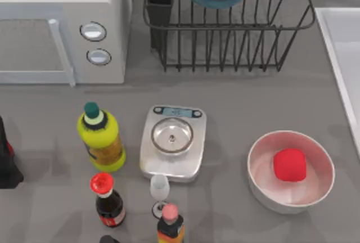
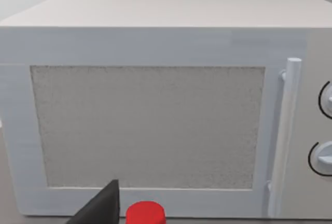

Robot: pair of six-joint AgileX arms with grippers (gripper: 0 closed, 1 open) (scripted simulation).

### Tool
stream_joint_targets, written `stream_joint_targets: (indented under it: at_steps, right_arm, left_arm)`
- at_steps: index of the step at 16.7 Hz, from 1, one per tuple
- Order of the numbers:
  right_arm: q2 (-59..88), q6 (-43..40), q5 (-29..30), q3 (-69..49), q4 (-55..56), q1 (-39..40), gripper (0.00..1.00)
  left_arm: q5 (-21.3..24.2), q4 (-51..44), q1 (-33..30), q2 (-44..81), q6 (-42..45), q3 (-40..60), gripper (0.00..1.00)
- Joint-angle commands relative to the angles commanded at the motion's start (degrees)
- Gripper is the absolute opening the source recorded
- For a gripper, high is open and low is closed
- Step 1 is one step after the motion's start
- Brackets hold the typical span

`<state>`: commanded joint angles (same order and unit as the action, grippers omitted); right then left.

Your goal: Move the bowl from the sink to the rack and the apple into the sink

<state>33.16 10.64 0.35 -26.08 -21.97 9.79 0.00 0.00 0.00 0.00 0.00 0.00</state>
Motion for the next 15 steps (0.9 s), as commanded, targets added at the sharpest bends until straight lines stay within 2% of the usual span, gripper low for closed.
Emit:
stream_joint_targets:
  at_steps: [8, 15]
  right_arm:
    - [45.73, 12.53, -0.73, -29.66, -27.0, 12.25, 1.0]
    - [65.8, 18.36, -0.4, -45.33, -39.69, 18.47, 1.0]
  left_arm:
    - [0.0, 0.0, 0.0, 0.0, 0.0, 0.0, 1.0]
    - [0.0, 0.0, 0.0, 0.0, 0.0, 0.0, 1.0]
